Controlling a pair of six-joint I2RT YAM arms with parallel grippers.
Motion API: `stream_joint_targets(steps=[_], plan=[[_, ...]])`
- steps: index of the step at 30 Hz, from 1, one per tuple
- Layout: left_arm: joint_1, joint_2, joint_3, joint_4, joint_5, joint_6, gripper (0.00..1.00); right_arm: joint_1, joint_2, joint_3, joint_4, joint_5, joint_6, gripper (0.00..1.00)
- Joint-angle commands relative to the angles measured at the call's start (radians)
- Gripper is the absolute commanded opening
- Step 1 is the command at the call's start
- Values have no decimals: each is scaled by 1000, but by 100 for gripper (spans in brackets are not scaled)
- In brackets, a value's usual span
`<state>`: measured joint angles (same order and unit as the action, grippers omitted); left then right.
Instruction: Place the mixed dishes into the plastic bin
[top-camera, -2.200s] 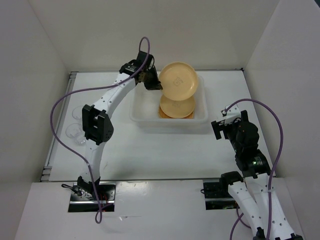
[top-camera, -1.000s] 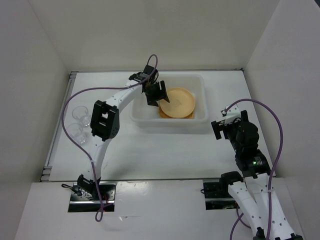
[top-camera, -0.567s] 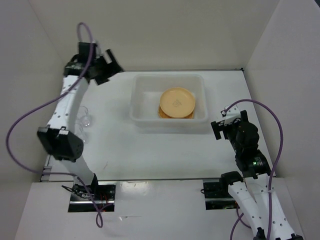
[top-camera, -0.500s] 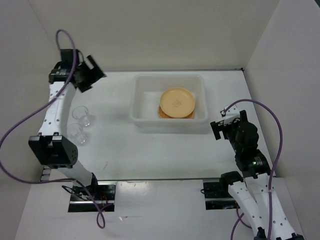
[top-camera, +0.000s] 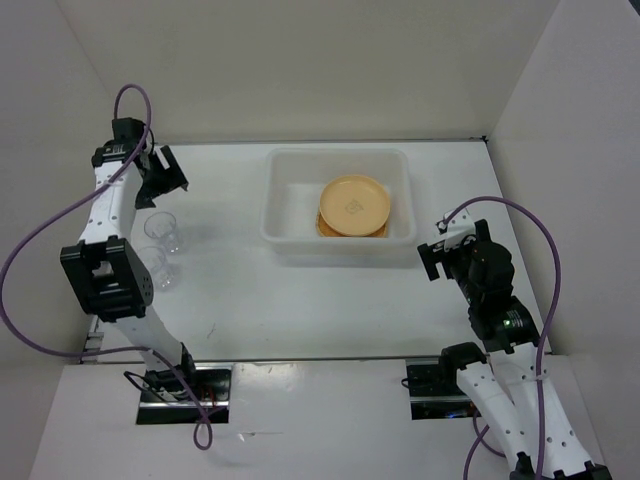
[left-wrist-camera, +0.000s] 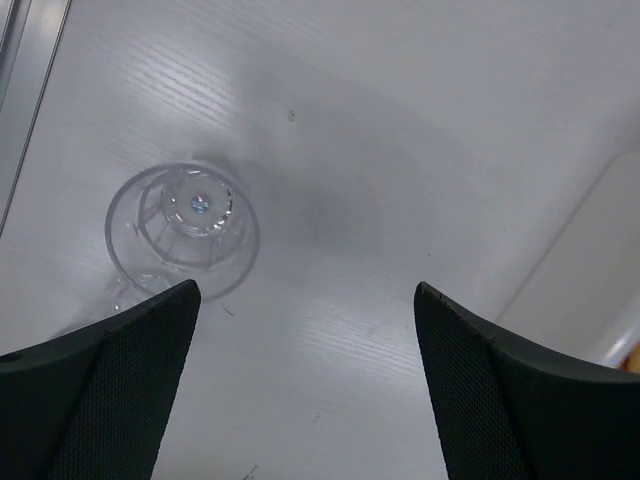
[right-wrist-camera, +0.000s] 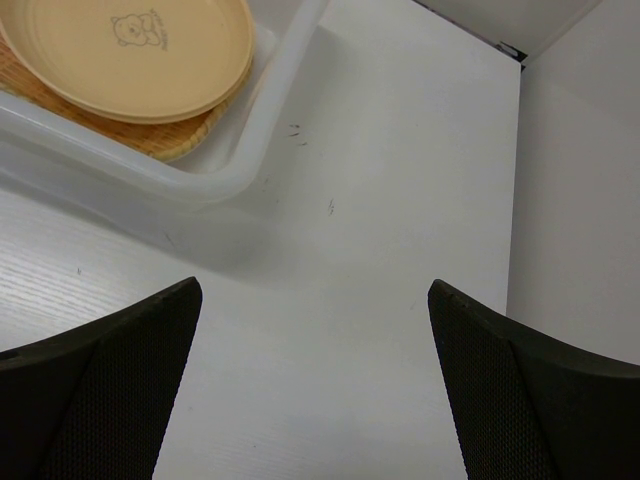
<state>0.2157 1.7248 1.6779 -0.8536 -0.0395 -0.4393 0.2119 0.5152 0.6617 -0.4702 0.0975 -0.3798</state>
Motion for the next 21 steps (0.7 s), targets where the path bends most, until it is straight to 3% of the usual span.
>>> stream_joint_targets(steps=[1, 12, 21], plan=[[23, 97, 29, -22, 18, 83, 94, 9, 3, -2, 51, -1, -2, 98], [42, 174, -46, 37, 84, 102, 88, 9, -6, -11, 51, 8, -2, 98], [42, 205, -130, 91, 125, 102, 76, 9, -6, -11, 51, 18, -2, 98]])
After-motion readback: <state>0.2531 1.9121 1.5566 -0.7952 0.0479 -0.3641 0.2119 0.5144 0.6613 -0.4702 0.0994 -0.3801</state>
